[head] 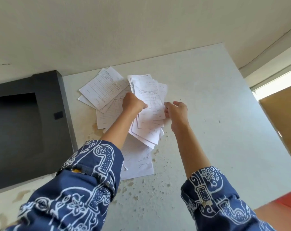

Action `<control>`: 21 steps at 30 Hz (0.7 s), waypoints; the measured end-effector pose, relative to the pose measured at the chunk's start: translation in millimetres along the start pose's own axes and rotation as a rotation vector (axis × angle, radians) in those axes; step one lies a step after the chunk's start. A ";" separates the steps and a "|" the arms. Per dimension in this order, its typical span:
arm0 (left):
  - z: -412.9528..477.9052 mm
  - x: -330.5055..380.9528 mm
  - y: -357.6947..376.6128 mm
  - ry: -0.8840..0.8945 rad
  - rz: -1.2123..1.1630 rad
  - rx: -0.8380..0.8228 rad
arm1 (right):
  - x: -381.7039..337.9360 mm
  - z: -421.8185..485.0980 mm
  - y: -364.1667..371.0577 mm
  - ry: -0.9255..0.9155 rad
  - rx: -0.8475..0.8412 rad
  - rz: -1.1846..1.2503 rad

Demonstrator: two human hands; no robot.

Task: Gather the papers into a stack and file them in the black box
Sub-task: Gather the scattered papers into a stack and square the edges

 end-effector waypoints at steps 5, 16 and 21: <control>-2.2 -16.4 9.5 0.007 -0.292 -0.128 | -1.1 -4.2 -4.3 -0.107 -0.010 -0.196; -60.1 -63.4 -20.9 0.066 -0.391 0.069 | 17.8 -29.1 37.0 -0.108 -0.279 -0.302; -81.3 -77.7 -62.6 0.088 -0.056 0.384 | 26.1 -35.2 50.7 -0.202 -0.264 -0.528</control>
Point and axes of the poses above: each hand's wrist, its own z-axis towards the middle knuckle, its own y-axis out of the palm, x = y × z, the point moved 8 cm from there along z, towards the middle knuckle, and after that the axes turned 8 degrees about -x, right-handed, at the moved point
